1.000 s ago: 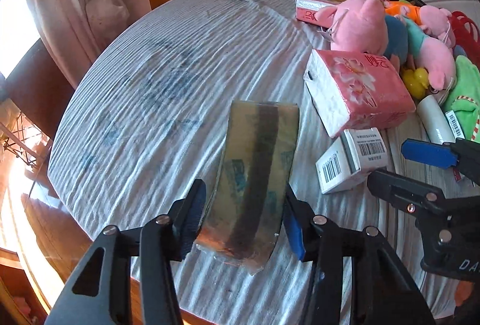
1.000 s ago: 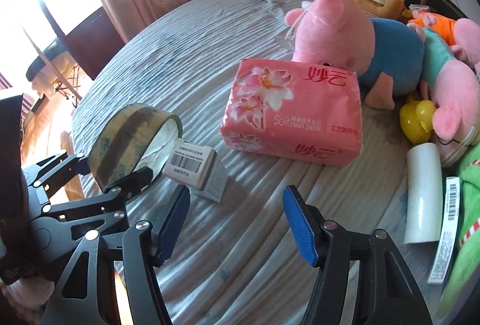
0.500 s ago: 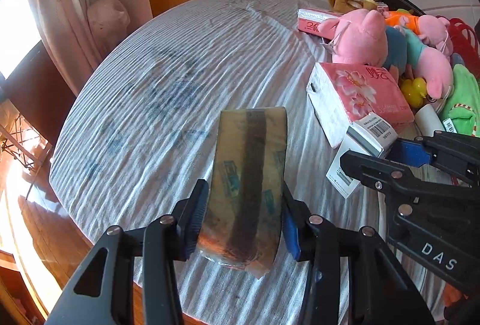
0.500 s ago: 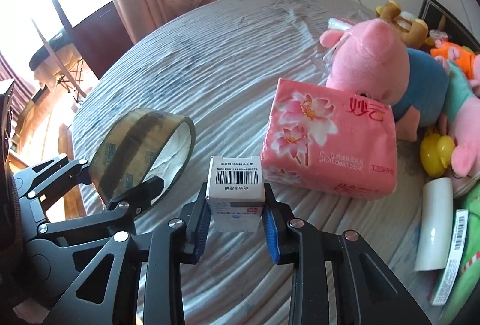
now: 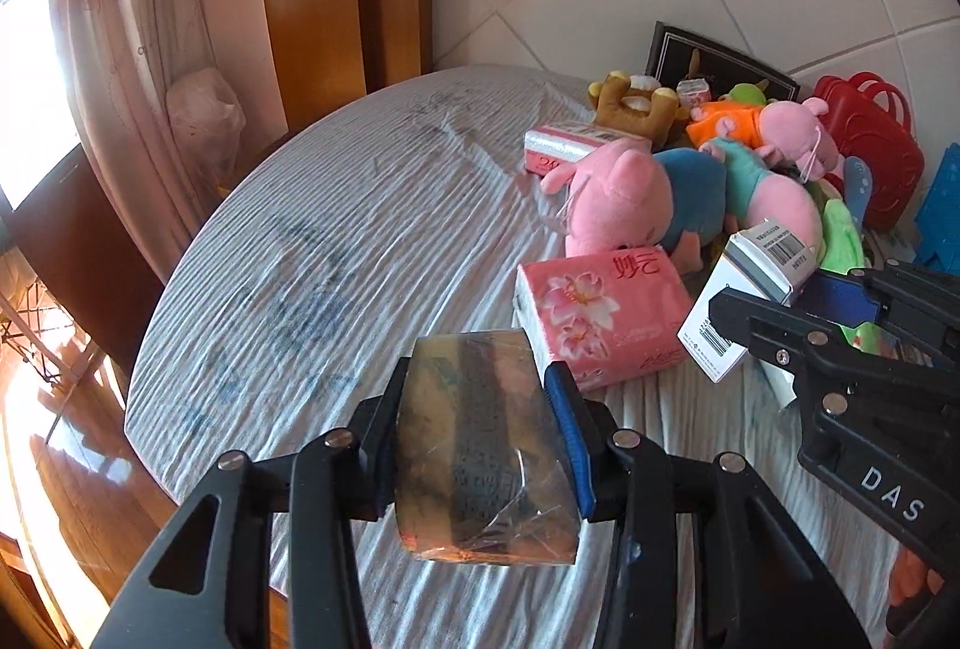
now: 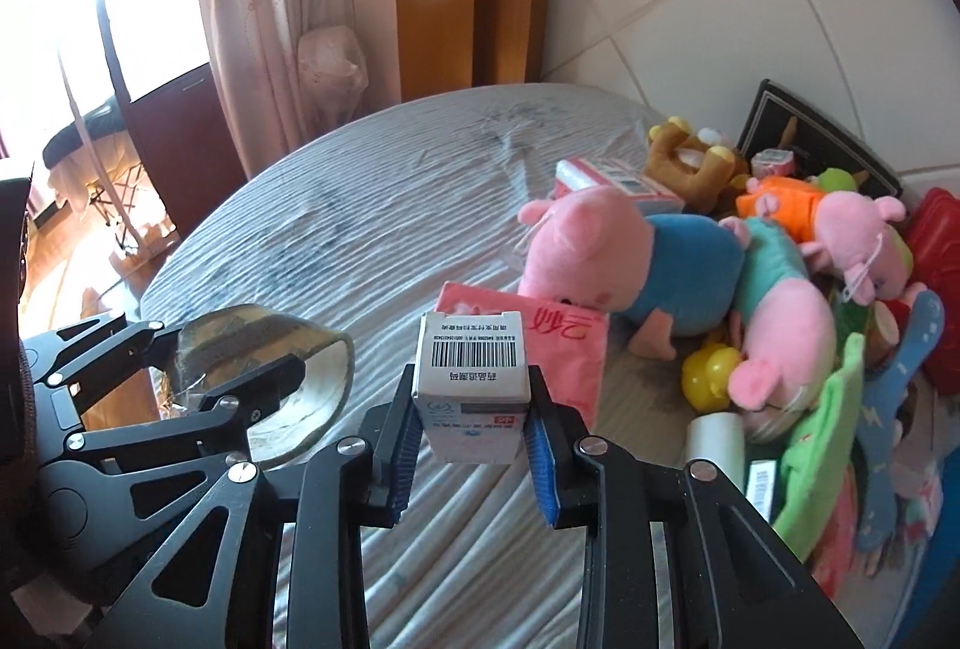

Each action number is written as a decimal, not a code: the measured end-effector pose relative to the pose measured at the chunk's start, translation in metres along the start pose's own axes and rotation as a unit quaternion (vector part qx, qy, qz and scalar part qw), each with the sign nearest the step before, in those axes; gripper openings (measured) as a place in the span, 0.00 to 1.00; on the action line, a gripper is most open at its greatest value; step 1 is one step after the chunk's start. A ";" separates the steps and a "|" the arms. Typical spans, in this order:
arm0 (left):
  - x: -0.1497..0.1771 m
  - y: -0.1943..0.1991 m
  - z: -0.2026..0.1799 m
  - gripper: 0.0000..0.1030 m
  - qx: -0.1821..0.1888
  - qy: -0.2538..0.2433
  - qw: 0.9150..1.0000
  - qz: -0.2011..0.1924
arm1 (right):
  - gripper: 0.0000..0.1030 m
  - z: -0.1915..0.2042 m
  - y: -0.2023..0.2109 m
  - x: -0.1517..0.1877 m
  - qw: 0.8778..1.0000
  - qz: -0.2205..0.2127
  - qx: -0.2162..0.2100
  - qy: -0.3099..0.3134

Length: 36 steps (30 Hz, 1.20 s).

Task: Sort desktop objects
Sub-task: 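Carry the tape roll and white box over the blue crate with both grippers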

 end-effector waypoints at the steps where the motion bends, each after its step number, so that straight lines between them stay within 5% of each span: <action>1: -0.009 0.007 -0.007 0.41 0.001 -0.006 1.000 -0.011 | 0.30 -0.007 0.010 -0.004 1.000 -0.010 0.005 -0.002; 9: -0.080 0.066 -0.085 0.41 0.032 -0.053 0.994 -0.090 | 0.30 -0.074 0.099 -0.030 0.994 -0.087 0.058 -0.026; 17: -0.139 0.128 -0.209 0.41 0.099 -0.112 0.975 -0.164 | 0.30 -0.180 0.215 -0.033 0.973 -0.163 0.146 -0.077; 27: -0.180 0.232 -0.420 0.41 0.211 -0.202 0.924 -0.247 | 0.30 -0.332 0.376 0.020 0.918 -0.237 0.271 -0.166; 36: -0.170 0.313 -0.588 0.41 0.273 -0.269 0.877 -0.288 | 0.30 -0.462 0.496 0.095 0.864 -0.260 0.357 -0.240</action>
Point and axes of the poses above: each gripper's, at about its wrist camera, not at the fingertips, and y roughly against the way its jaws point, z to its left, x to its underside, the point moved 9 cm from there along -y, roughly the way its jaws point, and after that the axes turned 12 degrees about -y, right-handed, at the moved point
